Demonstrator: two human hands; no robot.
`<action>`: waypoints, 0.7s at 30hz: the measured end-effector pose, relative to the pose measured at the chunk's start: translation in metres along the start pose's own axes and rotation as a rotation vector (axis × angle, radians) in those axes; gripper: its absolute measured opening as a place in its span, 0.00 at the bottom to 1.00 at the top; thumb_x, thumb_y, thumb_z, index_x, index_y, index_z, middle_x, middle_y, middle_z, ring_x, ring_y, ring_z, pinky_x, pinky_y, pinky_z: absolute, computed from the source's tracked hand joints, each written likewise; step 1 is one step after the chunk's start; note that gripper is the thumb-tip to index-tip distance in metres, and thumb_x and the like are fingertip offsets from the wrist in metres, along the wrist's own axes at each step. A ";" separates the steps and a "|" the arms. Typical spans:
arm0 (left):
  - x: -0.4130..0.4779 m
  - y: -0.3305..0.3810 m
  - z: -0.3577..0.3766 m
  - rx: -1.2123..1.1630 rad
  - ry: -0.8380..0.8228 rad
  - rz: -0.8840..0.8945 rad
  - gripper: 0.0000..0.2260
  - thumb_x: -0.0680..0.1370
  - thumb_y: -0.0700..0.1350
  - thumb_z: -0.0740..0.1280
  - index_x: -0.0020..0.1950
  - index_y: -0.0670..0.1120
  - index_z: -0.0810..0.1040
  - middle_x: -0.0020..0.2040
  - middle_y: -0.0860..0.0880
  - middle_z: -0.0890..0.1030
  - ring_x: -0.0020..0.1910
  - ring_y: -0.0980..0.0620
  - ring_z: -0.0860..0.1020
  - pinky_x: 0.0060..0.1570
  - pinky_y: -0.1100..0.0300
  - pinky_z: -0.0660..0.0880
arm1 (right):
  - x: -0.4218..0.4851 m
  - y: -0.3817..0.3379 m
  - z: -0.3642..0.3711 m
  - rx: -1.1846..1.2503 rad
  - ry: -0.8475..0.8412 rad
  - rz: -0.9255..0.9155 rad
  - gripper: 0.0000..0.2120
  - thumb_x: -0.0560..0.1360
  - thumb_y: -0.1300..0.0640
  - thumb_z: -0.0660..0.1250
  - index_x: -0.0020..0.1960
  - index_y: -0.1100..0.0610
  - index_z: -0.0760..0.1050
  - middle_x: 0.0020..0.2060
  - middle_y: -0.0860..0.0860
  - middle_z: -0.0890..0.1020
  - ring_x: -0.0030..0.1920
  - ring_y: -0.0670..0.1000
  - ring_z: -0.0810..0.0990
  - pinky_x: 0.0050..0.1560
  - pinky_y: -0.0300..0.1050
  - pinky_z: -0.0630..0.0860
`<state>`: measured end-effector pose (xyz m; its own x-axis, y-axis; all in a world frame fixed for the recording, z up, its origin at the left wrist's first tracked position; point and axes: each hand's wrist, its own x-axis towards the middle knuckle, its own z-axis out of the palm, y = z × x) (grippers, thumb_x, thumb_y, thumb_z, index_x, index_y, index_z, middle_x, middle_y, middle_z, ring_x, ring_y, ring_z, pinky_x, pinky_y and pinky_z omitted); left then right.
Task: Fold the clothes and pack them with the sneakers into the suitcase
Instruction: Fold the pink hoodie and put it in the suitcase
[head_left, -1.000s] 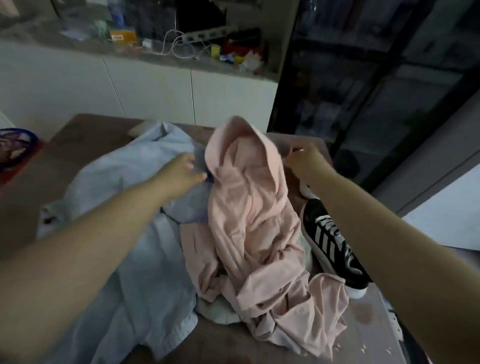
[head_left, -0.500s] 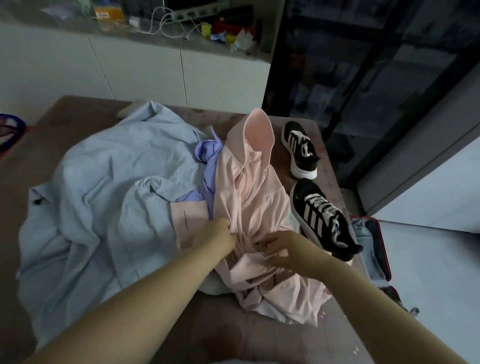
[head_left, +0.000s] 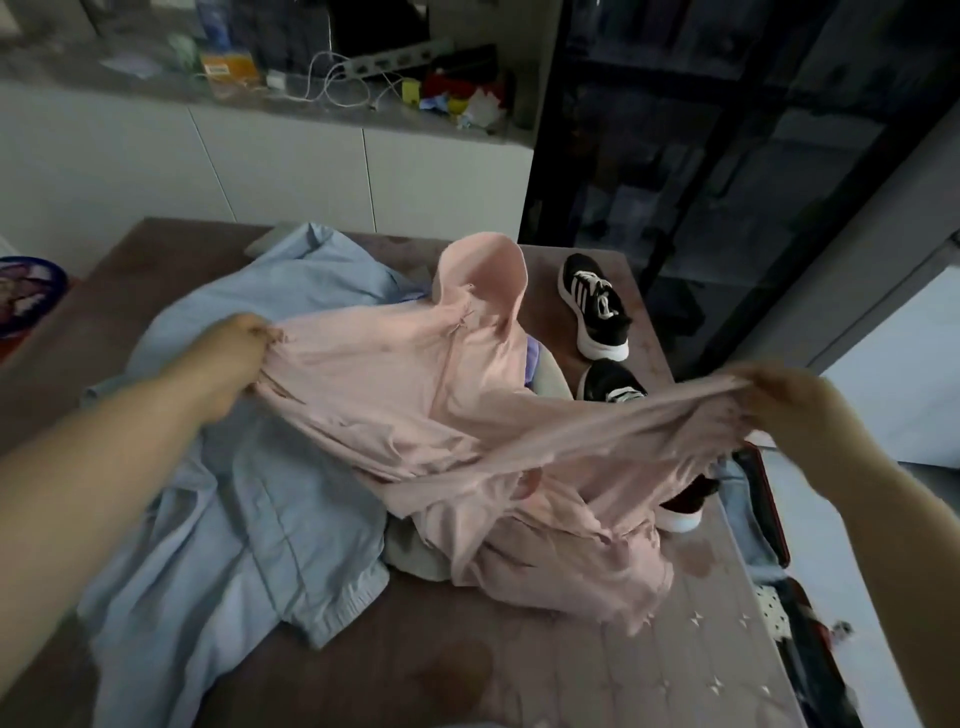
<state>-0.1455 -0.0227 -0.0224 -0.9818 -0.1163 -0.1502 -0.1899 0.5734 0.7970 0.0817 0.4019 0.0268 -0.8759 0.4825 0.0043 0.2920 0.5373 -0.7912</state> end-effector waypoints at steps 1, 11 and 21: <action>0.008 0.006 -0.006 0.027 0.028 0.043 0.10 0.80 0.40 0.58 0.56 0.40 0.77 0.55 0.40 0.78 0.51 0.43 0.75 0.47 0.54 0.72 | 0.009 -0.001 0.002 0.065 0.091 0.034 0.25 0.75 0.71 0.59 0.36 0.42 0.79 0.35 0.48 0.80 0.36 0.49 0.78 0.37 0.35 0.76; 0.008 0.014 0.013 0.427 -0.034 0.398 0.27 0.71 0.49 0.69 0.68 0.46 0.68 0.63 0.38 0.73 0.61 0.37 0.73 0.60 0.48 0.69 | 0.042 -0.002 0.068 -0.075 0.287 0.106 0.14 0.70 0.67 0.61 0.53 0.56 0.73 0.48 0.54 0.75 0.47 0.50 0.72 0.37 0.38 0.69; -0.083 -0.059 0.061 1.059 -0.429 0.930 0.34 0.46 0.57 0.82 0.51 0.56 0.82 0.60 0.45 0.79 0.60 0.42 0.70 0.48 0.43 0.76 | -0.059 0.011 0.192 -0.527 -0.575 -0.232 0.22 0.71 0.54 0.68 0.65 0.46 0.73 0.68 0.48 0.66 0.64 0.54 0.69 0.64 0.45 0.67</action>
<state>-0.0528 0.0033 -0.0924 -0.6414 0.7537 -0.1434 0.7658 0.6402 -0.0607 0.0632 0.2462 -0.0997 -0.9548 -0.0345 -0.2952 0.0961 0.9041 -0.4163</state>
